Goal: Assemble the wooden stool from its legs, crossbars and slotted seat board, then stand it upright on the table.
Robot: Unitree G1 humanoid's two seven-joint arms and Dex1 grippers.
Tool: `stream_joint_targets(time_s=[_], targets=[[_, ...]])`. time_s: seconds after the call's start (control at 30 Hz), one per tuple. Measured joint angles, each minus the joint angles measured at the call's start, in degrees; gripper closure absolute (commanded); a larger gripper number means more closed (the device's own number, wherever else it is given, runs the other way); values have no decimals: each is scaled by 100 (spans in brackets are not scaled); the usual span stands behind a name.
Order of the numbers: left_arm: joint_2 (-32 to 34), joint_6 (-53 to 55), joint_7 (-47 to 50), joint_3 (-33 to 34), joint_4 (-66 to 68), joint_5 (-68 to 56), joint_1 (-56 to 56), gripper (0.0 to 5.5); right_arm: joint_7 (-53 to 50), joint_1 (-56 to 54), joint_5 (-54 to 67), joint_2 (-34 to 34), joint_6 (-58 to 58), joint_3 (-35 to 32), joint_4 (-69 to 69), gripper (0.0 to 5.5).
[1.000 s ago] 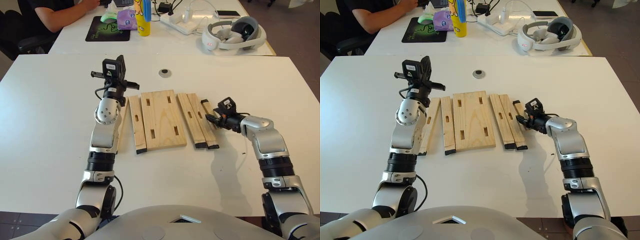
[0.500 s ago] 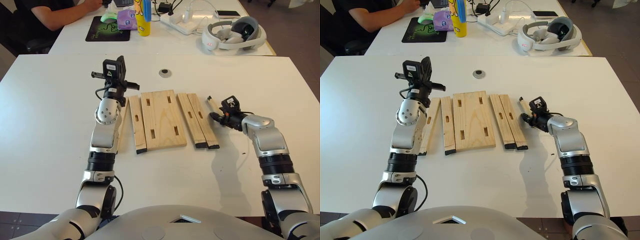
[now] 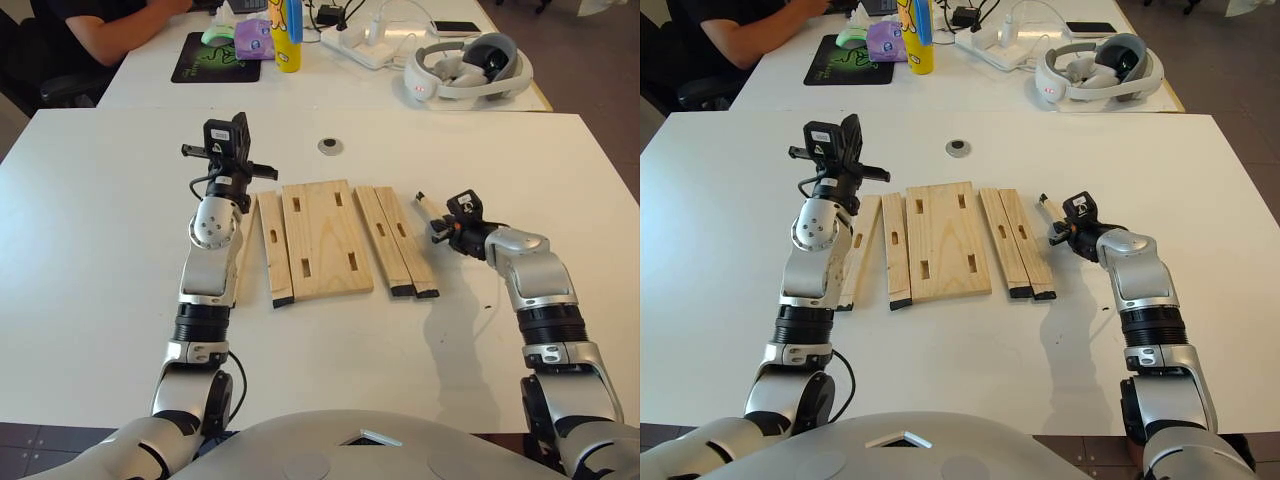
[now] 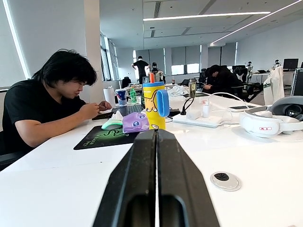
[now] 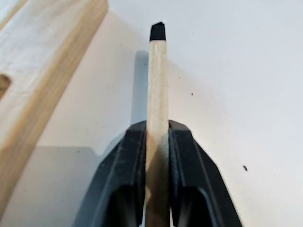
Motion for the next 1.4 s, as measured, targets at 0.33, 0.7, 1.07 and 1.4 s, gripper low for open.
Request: stream_joint_targets(time_s=[0.33,0.7,1.07,1.4], targets=[[108,1108,-2115,371,-263,-2459,-71,354,77,-275,1365,660,-1108,-1007,-788,508],[947,4119,-3768,605,-1062,-5365,-252,244,945,-90,4898,1117,1684,-1303,-2380,508],[1134,5007,-3500,833,-1175,-6212,-408,244,869,-54,6515,974,2585,-1661,-2702,508],[946,5269,-3424,640,-1411,-6534,-380,262,1121,275,6454,703,2570,-1216,-2972,508]])
